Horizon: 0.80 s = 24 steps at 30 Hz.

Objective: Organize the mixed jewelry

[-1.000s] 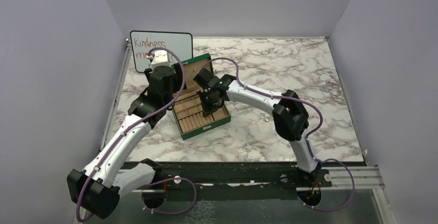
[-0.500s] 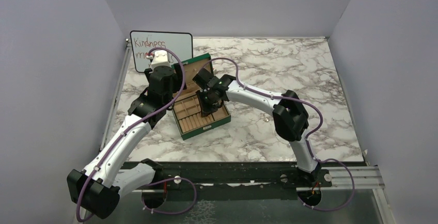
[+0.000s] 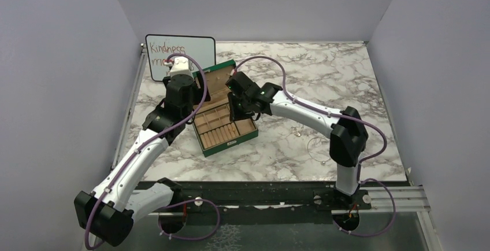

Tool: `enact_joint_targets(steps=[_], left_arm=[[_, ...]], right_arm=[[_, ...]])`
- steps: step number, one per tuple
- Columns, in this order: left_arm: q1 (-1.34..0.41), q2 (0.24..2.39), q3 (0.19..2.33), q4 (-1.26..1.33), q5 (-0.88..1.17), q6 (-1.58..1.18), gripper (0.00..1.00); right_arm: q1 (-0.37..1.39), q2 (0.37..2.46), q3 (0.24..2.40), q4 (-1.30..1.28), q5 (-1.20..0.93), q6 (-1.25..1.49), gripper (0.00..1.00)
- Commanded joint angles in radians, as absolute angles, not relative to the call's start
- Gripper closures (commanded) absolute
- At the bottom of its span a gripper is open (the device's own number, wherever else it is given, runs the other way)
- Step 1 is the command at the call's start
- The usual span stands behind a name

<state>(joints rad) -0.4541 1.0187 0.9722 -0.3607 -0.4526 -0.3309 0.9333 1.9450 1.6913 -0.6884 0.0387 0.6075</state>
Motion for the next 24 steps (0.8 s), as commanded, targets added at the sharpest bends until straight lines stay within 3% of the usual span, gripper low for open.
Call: enact_joint_targets(steps=[1,13,18,24], left_arm=[[-0.459,0.966,0.941,-0.291,-0.298,-0.296,0.22],[-0.461,0.919,0.837,-0.083,0.096,-0.227,0.14],[-0.478,0.959,0.830,-0.032,0.196,-0.235,0.14],[-0.492,1.015,0.842,-0.004,0.234,-0.257,0.15]], right_arm=[[0.895,1.804,1.558,-0.629,0.172,0.663,0.71],[0.556,1.436,1.098,-0.592,0.288,0.738,0.65],[0.386,1.409,0.993,-0.572,0.277,0.677,0.65],[0.300,1.483,0.950,-0.553,0.308,0.563,0.69]])
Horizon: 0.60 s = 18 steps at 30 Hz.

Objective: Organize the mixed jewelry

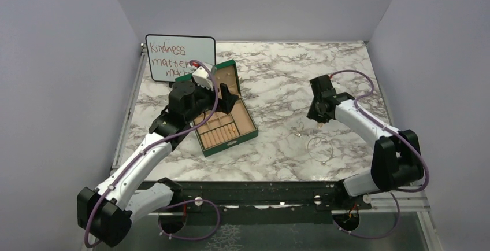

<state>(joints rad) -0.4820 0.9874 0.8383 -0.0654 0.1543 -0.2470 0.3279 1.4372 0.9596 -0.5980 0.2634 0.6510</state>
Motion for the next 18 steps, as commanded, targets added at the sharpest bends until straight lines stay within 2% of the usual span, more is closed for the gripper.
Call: enact_joint_targets(steps=[1,8,18], left_arm=[[-0.493,1.020,0.843,-0.003,0.235,-0.257,0.15],[-0.500,1.044,0.842,-0.004,0.234,-0.252,0.20],[-0.506,1.057,0.842,-0.003,0.216,-0.239,0.21]], right_arm=[[0.294,1.497,0.949,-0.550,0.306,0.545,0.69],[0.278,1.602,0.998,-0.558,0.359,0.450,0.77],[0.272,1.652,1.014,-0.579,0.417,0.446,0.77]])
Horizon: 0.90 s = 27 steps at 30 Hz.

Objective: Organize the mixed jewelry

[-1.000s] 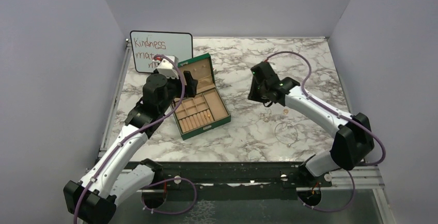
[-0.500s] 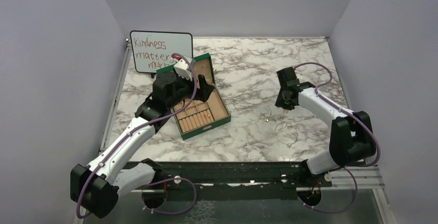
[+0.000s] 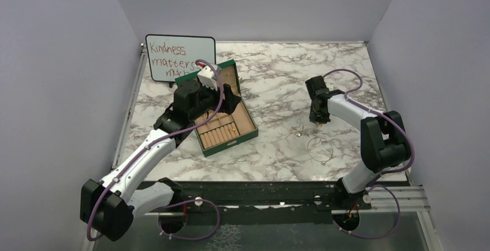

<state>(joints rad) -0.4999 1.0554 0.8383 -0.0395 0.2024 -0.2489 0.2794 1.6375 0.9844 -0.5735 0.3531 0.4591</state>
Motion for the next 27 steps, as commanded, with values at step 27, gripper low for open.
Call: enact_joint_targets(steps=[27], left_arm=[[-0.511,1.051,0.838,-0.003,0.185,-0.229,0.23]], right_arm=[[0.218,1.661,1.004,-0.537,0.312,0.432,0.72]])
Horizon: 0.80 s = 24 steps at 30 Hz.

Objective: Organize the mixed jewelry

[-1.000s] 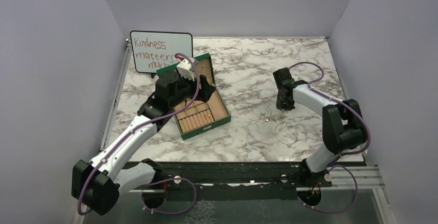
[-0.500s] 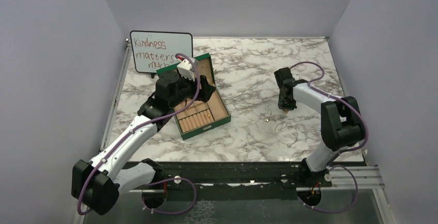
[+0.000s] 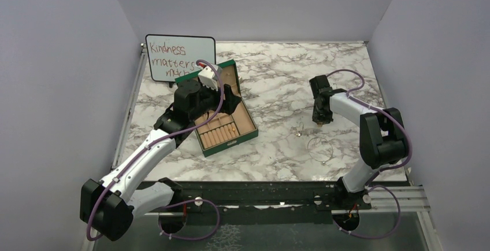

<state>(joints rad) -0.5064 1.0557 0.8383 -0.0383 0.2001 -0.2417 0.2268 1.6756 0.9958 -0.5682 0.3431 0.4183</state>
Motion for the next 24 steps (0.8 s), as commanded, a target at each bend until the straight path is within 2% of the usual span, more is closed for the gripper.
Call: enact_joint_targets(steps=[1,9,24], left_arm=[[-0.511,1.050,0.838,-0.004,0.184,-0.229,0.23],[-0.511,1.050,0.839,-0.004,0.177,-0.228,0.23],[-0.514,1.046,0.836,-0.003,0.163,-0.224,0.23]], right_arm=[[0.217,1.655,1.006,-0.537,0.313,0.440,0.72],[0.199,1.595,0.995,-0.512,0.347,0.511,0.69],[0.145,1.634,0.950,-0.466,0.232,0.590,0.53]])
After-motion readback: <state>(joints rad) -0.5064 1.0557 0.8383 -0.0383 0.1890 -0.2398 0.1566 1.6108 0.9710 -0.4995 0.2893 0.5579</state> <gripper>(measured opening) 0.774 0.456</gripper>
